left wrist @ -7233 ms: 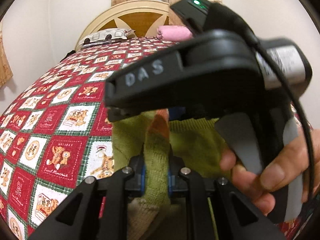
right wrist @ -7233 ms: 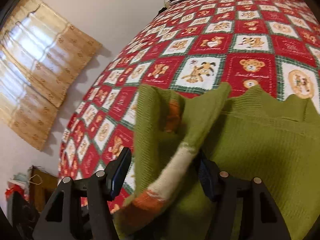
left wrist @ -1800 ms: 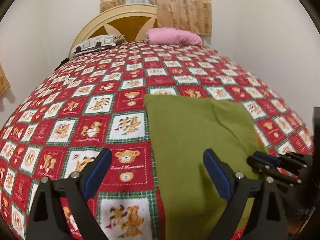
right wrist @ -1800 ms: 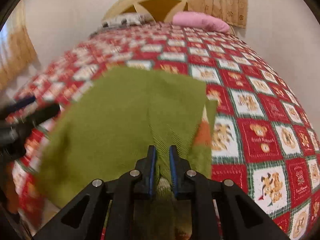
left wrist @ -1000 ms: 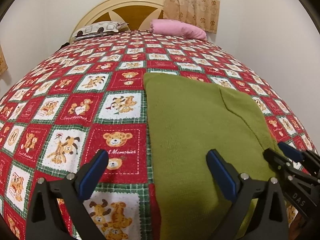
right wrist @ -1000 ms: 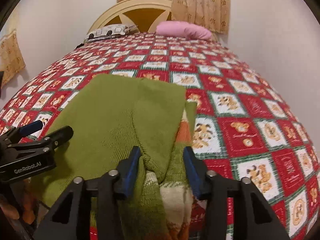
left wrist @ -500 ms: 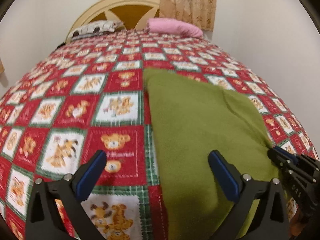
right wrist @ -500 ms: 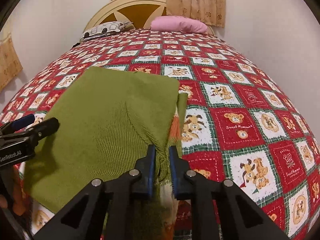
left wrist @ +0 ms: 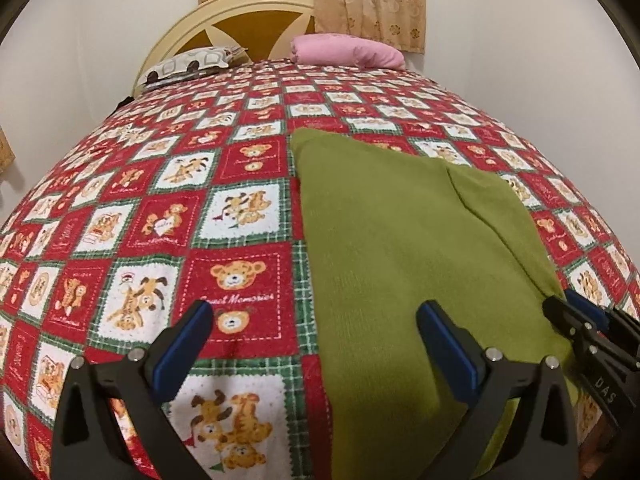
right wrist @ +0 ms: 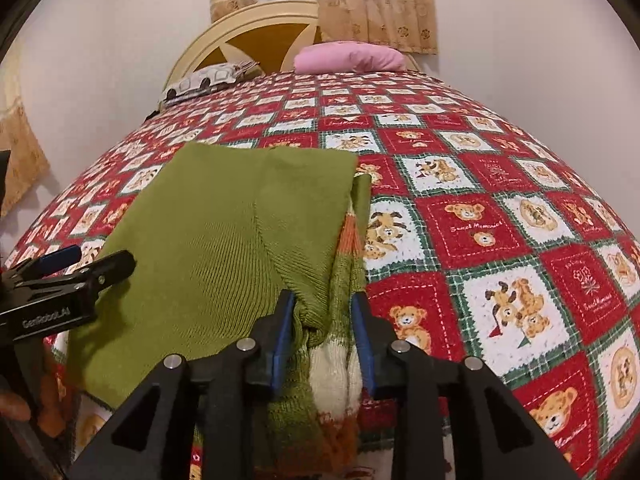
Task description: Fold small clothes
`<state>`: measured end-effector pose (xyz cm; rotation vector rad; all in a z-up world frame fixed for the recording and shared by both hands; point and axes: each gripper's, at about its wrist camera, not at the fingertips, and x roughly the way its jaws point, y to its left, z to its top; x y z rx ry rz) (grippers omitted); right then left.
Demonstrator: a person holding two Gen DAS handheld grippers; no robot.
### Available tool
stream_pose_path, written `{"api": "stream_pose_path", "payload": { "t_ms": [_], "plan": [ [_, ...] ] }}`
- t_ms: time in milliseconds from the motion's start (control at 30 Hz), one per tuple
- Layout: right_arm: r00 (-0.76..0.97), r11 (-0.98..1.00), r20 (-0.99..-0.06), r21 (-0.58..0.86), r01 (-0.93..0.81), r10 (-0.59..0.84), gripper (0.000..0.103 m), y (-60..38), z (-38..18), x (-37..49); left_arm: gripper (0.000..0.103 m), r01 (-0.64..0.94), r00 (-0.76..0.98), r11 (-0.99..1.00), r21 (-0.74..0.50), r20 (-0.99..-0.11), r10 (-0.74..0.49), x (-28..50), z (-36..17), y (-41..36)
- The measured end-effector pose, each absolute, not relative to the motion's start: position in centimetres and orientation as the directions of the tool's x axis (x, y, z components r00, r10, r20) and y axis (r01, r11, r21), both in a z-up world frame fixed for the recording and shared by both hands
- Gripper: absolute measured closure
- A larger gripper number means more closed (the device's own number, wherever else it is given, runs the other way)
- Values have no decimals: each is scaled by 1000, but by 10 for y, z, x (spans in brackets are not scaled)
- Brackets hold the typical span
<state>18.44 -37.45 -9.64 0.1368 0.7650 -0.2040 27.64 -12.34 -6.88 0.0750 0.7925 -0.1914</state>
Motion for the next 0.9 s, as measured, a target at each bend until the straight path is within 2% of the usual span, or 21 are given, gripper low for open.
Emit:
{"api": "stream_pose_path", "payload": {
  "t_ms": [233,900],
  "plan": [
    [698,964,-699,41,261,-159,56,-377,-98,184,0,181,701,983,22,-704,-114,267,-56,-117],
    [694,964,-697,16,266,-181,52,-374,-98,183,0,166,719,986,32,-688,-99,257,-44,-103]
  ]
}}
